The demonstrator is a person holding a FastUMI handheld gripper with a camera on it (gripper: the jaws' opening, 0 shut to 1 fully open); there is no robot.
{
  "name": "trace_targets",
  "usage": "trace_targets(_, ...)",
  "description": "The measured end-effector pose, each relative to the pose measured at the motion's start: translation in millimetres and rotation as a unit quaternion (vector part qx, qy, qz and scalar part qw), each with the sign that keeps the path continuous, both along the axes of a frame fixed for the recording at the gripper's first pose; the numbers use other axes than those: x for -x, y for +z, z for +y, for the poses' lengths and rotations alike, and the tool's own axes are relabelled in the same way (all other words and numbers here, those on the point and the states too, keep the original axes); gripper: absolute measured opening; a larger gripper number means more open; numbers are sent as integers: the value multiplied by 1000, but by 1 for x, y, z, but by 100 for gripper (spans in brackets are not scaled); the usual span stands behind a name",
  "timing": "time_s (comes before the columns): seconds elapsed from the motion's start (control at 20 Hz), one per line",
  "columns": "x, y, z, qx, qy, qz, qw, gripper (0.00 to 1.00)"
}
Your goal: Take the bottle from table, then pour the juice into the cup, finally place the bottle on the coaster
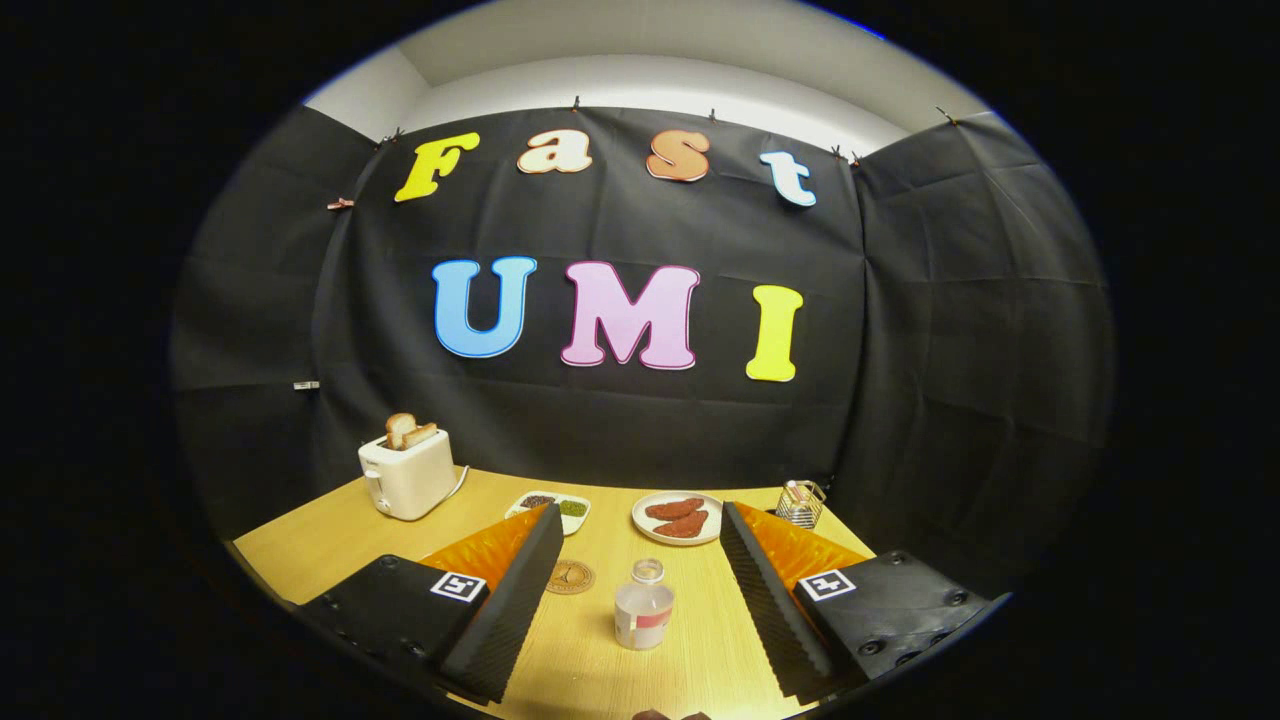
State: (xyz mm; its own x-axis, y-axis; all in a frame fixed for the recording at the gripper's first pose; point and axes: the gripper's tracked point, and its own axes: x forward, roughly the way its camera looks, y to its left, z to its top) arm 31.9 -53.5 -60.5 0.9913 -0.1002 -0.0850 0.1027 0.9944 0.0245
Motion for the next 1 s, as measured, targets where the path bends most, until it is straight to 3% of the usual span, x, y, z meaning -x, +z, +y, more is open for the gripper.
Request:
trace_targets(0.45, -47, -70, -1, -1, 40, 25, 999, 97)
trace_targets(1.0, -77, -140, -3, -10, 56, 49, 997, 97)
